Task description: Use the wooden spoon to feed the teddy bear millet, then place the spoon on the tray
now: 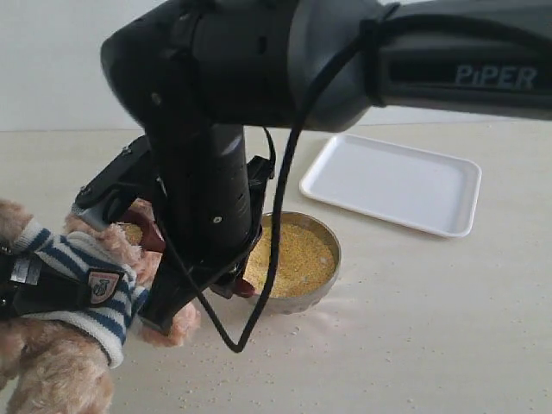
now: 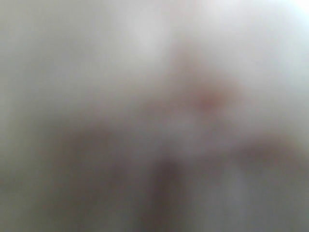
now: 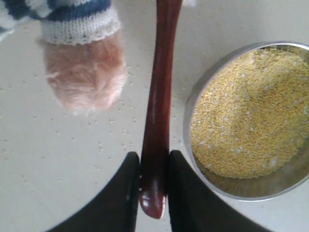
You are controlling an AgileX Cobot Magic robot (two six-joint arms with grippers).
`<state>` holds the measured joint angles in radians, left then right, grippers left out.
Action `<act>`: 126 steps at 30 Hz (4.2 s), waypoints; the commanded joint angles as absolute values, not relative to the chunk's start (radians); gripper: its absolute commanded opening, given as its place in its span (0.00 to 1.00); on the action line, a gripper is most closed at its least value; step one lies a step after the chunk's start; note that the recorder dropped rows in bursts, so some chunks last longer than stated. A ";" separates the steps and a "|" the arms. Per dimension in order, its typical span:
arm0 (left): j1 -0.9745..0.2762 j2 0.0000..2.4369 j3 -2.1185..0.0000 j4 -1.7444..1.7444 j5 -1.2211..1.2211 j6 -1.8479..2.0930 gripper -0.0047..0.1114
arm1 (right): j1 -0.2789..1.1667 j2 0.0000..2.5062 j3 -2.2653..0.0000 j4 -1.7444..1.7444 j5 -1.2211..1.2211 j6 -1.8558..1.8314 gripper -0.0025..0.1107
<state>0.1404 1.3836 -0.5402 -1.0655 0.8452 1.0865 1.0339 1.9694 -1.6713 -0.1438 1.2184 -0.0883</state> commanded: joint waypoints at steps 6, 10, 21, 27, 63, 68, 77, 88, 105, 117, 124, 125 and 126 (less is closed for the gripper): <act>0.142 1.386 -0.540 -1.080 0.856 1.093 0.09 | 1.134 1.977 -1.676 -0.557 1.221 0.026 0.11; 0.142 1.386 -0.540 -1.080 0.856 1.093 0.09 | 1.159 1.983 -1.676 -0.633 1.221 0.043 0.11; 0.142 1.386 -0.540 -1.080 0.856 1.093 0.09 | 1.216 2.031 -1.642 -0.705 1.221 0.052 0.11; 0.142 1.386 -0.540 -1.080 0.856 1.093 0.09 | 1.228 2.031 -1.565 -0.768 1.221 0.077 0.11; 0.142 1.386 -0.540 -1.080 0.856 1.093 0.09 | 1.249 1.834 -1.390 -0.970 1.221 0.354 0.11; 0.142 1.386 -0.540 -1.080 0.856 1.093 0.09 | 1.109 1.727 -1.380 -0.540 1.221 0.217 0.11; 0.142 1.386 -0.540 -1.080 0.856 1.093 0.09 | 0.986 1.730 -1.225 -0.637 1.221 0.097 0.11; 0.142 1.386 -0.540 -1.080 0.856 1.093 0.09 | 0.994 1.830 -1.219 -0.881 1.221 0.000 0.11; 0.142 1.386 -0.540 -1.080 0.856 1.093 0.09 | 1.027 1.869 -1.219 -1.030 1.221 -0.063 0.11; 0.142 1.386 -0.540 -1.080 0.856 1.093 0.09 | 1.017 1.931 -1.219 -1.051 1.221 -0.054 0.11; 0.142 1.386 -0.540 -1.080 0.856 1.093 0.09 | 1.017 1.975 -1.219 -1.086 1.221 -0.030 0.11; 0.142 1.386 -0.540 -1.080 0.856 1.093 0.09 | 1.017 1.979 -1.219 -1.079 1.221 -0.030 0.11; 0.142 1.386 -0.540 -1.080 0.856 1.093 0.09 | 1.017 1.984 -1.219 -1.078 1.221 -0.028 0.11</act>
<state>0.1404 1.3836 -0.5402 -1.0655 0.8452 1.0865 1.0238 1.9787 -1.2207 -1.0723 1.2180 -0.0401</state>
